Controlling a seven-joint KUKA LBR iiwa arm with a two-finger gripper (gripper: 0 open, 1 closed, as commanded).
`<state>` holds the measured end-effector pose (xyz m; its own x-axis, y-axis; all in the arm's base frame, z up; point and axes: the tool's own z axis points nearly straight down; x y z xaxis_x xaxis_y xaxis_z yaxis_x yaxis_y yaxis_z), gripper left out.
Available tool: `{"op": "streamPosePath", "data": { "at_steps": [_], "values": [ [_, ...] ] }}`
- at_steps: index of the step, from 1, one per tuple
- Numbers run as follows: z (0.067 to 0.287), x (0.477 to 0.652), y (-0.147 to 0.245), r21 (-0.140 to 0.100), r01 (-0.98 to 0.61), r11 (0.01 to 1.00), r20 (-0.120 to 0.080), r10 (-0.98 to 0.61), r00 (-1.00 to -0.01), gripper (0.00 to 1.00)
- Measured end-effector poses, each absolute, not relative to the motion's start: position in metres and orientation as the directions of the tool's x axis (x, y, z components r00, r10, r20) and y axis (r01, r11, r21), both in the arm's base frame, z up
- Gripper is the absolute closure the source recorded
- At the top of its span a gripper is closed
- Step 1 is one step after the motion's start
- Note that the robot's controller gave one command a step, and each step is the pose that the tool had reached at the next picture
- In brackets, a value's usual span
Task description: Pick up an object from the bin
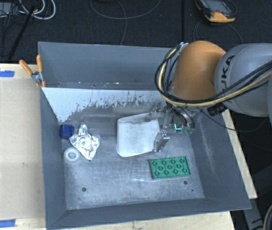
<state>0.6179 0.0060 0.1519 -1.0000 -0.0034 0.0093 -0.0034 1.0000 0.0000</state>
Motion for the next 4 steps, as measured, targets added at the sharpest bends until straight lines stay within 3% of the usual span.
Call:
{"op": "streamPosePath", "data": {
  "at_steps": [1,2,3,4],
  "values": [
    [0.093,0.598,-0.012,0.000,-0.099,0.995,0.021,-0.099,-0.995,0.00],
    [0.088,0.538,-0.101,-0.001,-0.038,0.999,0.005,-0.038,-0.999,0.00],
    [0.088,0.539,-0.097,0.002,-0.045,0.999,0.003,-0.045,-0.999,1.00],
    [0.234,0.548,-0.079,-0.001,-0.033,0.999,-0.009,-0.033,-0.999,1.00]
  ]
}}
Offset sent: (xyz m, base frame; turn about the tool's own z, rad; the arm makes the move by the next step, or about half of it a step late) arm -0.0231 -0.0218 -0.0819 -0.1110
